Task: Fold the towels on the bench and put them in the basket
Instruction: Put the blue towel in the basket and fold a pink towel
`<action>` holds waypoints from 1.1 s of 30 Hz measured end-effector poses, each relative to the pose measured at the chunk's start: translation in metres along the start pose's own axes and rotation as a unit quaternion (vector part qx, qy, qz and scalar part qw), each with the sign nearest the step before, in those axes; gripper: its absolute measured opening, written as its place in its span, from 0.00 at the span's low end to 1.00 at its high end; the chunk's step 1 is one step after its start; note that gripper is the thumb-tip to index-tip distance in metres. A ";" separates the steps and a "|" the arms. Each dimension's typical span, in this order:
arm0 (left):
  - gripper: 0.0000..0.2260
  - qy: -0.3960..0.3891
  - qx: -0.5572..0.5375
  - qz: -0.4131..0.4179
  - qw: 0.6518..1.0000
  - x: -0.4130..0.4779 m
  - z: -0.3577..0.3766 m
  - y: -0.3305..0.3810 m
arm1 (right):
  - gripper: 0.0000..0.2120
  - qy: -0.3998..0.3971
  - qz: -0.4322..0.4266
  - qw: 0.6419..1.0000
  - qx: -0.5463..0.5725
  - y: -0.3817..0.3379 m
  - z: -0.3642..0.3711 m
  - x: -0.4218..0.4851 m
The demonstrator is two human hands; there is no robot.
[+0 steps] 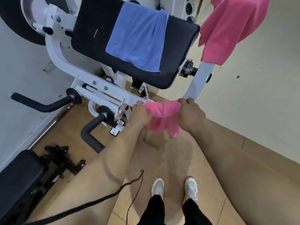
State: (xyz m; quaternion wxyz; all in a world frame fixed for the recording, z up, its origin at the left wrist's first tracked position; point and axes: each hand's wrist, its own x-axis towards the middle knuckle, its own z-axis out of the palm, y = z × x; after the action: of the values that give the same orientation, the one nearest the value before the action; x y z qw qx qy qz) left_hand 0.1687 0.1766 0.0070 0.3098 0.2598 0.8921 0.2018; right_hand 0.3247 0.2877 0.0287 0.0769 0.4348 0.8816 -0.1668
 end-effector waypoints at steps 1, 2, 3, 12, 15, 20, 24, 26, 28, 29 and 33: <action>0.25 0.013 -0.015 -0.013 1.000 0.003 0.005 0.001 | 0.24 0.024 -0.008 0.999 -0.026 0.001 0.003 0.007; 0.24 0.023 -0.026 -0.027 0.999 0.007 0.011 0.000 | 0.23 0.044 -0.016 0.998 -0.052 0.002 0.007 0.014; 0.24 0.028 -0.038 -0.042 0.998 0.009 0.016 0.001 | 0.21 0.059 -0.028 0.995 -0.079 0.003 0.010 0.020; 0.10 0.034 -0.114 -0.126 0.985 0.006 0.037 0.030 | 0.13 0.044 -0.216 0.963 -0.156 0.025 -0.009 0.054; 0.12 0.015 -0.123 -0.109 0.986 -0.010 0.026 0.039 | 0.13 -0.025 -0.258 0.964 -0.062 0.029 -0.024 0.057; 0.15 0.022 -0.160 -0.086 0.983 -0.049 -0.010 0.051 | 0.09 -0.081 -0.300 0.948 0.073 0.020 -0.054 0.043; 0.14 0.094 -0.187 -0.069 0.975 -0.087 -0.044 0.059 | 0.02 -0.130 -0.305 0.920 0.208 0.001 -0.080 0.029; 0.13 0.120 -0.207 -0.063 0.969 -0.106 -0.062 0.064 | 0.05 -0.150 -0.307 0.910 0.233 -0.011 -0.094 0.023; 0.11 0.134 -0.221 -0.061 0.964 -0.124 -0.080 0.067 | 0.03 -0.162 -0.322 0.903 0.232 -0.024 -0.110 0.017; 0.10 0.138 -0.228 -0.063 0.962 -0.132 -0.089 0.068 | 0.02 -0.157 -0.334 0.899 0.235 -0.030 -0.118 0.013; 0.09 0.185 -0.248 -0.060 0.949 -0.163 -0.118 0.064 | 0.01 -0.158 -0.361 0.877 0.274 -0.051 -0.142 -0.007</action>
State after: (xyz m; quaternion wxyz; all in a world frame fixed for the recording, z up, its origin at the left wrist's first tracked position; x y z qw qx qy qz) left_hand 0.2225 0.1069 0.1991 0.2056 0.0793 0.8695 0.4421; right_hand 0.2900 0.3049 0.1745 0.0275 0.0579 0.8728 -0.4839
